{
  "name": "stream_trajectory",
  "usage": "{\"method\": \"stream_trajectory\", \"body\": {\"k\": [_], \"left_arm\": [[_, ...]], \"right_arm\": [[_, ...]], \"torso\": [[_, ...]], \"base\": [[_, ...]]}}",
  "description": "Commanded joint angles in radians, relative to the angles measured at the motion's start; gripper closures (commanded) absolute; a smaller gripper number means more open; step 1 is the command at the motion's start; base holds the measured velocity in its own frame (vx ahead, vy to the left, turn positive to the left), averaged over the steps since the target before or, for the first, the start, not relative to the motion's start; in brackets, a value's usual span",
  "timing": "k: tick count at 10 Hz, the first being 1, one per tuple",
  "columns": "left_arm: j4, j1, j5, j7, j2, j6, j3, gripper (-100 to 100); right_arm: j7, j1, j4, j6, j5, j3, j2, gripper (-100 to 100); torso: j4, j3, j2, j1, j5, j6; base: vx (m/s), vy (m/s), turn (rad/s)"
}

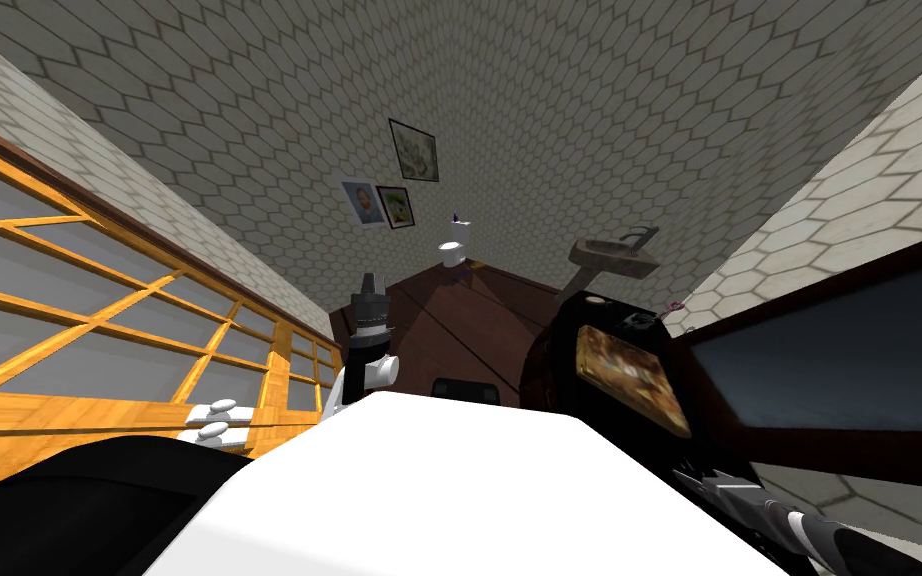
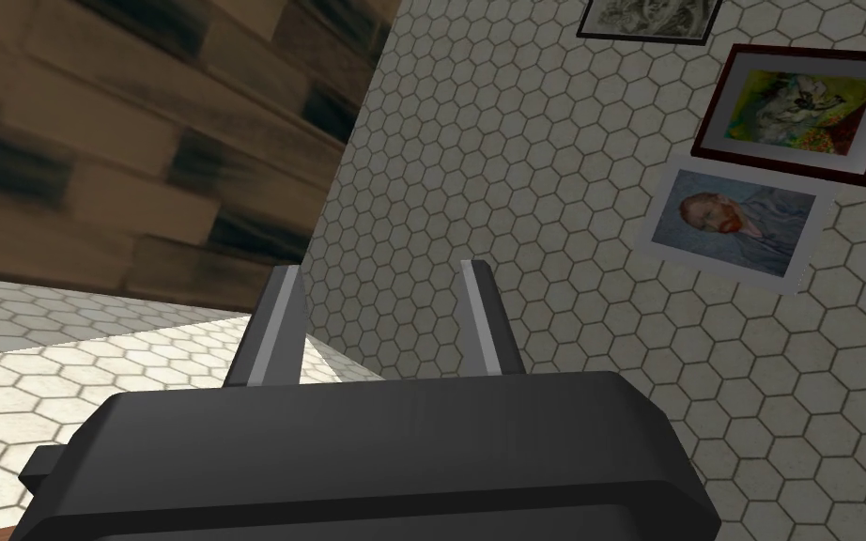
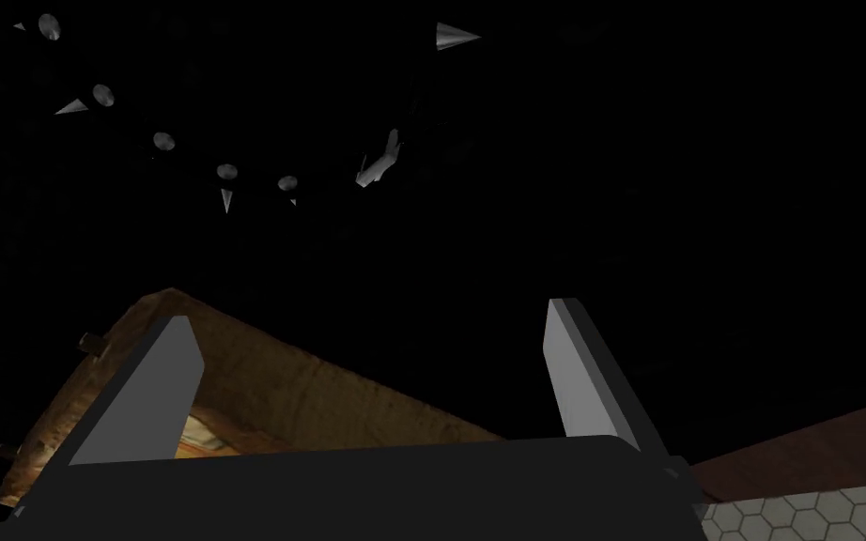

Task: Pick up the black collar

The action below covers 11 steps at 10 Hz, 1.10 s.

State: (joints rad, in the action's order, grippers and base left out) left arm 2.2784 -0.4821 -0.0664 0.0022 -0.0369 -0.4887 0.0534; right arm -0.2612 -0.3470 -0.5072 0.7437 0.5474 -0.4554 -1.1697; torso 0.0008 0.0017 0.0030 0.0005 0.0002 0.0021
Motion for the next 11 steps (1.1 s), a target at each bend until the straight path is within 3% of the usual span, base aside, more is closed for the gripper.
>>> {"method": "stream_trajectory", "body": {"k": [1,2,4,5,9,10,11], "left_arm": [[0.0,0.0,0.0,0.0,0.0,0.0,0.0,0],[0.0,0.0,0.0,0.0,0.0,0.0,0.0,0],[0.0,0.0,0.0,0.0,0.0,0.0,0.0,0],[0.0,0.0,0.0,0.0,0.0,0.0,0.0,0],[0.0,0.0,0.0,0.0,0.0,0.0,0.0,0],[0.0,0.0,0.0,0.0,0.0,0.0,0.0,0],[0.0,0.0,0.0,0.0,0.0,0.0,0.0,0]], "right_arm": [[-0.012,-0.01,0.016,0.004,-0.002,-0.041,0.018,-100],[-0.019,-0.009,0.03,0.012,-0.001,-0.059,0.032,-100],[-0.019,-0.009,0.03,0.012,-0.001,-0.059,0.032,-100],[-0.029,-0.011,0.047,0.021,0.002,-0.087,0.061,-100],[-0.035,-0.003,0.064,0.03,0.003,-0.087,0.065,-100],[-0.033,-0.004,0.062,0.028,0.003,-0.087,0.065,0],[-0.039,0.001,0.068,0.004,0.005,-0.089,0.096,-100]], "torso": [[0.0,0.0,0.0,0.0,0.0,0.0],[0.0,0.0,0.0,-0.001,0.0,-0.001],[0.0,0.001,0.001,-0.003,-0.001,0.0],[0.0,0.001,0.001,-0.001,0.0,0.0],[0.0,0.0,0.0,0.0,0.0,0.0],[0.0,0.0,0.0,0.0,0.0,0.0],[0.0,0.0,0.0,0.001,0.0,0.0]], "base": [[-0.015,-0.027,0.154],[-0.024,-0.063,0.14],[-0.021,-0.036,0.001],[-0.035,-0.042,0.042],[-0.015,-0.02,0.004],[0.0,0.0,0.0],[0.0,-0.03,0.067]]}}
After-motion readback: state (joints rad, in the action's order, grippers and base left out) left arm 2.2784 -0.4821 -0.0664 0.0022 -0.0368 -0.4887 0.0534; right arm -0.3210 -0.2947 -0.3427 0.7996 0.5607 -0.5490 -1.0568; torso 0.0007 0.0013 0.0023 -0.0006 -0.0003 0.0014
